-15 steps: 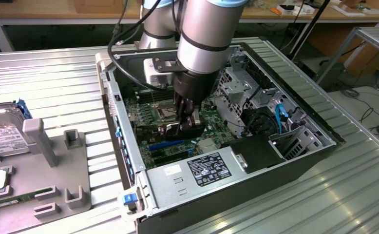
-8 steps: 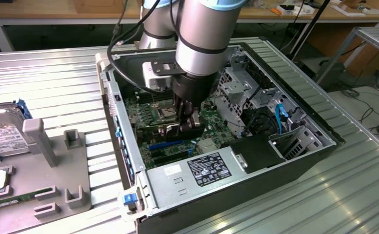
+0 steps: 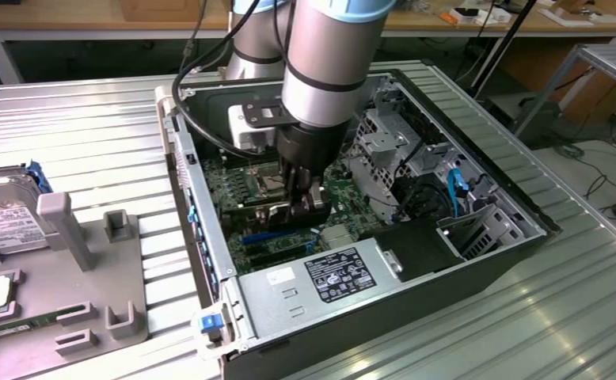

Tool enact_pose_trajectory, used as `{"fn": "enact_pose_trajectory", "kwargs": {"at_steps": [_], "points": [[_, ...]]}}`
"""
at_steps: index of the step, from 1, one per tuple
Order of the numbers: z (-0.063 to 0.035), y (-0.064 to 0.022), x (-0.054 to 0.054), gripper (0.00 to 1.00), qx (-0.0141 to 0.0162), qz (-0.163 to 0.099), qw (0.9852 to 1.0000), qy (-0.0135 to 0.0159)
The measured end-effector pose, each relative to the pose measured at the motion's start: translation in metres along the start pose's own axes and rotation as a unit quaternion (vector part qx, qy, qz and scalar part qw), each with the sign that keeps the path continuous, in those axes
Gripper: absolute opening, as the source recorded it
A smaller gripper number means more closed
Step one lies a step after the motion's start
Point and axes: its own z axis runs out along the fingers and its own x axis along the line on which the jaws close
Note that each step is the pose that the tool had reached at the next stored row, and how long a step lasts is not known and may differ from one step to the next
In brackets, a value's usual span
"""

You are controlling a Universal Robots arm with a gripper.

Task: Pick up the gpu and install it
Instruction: 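Insert the gpu into the slot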

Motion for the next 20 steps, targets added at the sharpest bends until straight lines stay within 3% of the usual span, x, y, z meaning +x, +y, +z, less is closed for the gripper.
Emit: {"fn": "enact_pose_trajectory", "kwargs": {"at_steps": [3,6,14,20], "points": [[0.0009,0.001,-0.0017,0.27,0.0,-0.011,0.9999,-0.0002],[0.001,0.0011,-0.0023,0.27,-0.0003,-0.011,0.9999,-0.0047],[0.0012,0.0046,-0.0021,0.27,-0.0004,-0.011,0.9999,-0.0047],[0.0077,0.0055,-0.0039,0.27,-0.0003,-0.011,0.9999,-0.0048]]}}
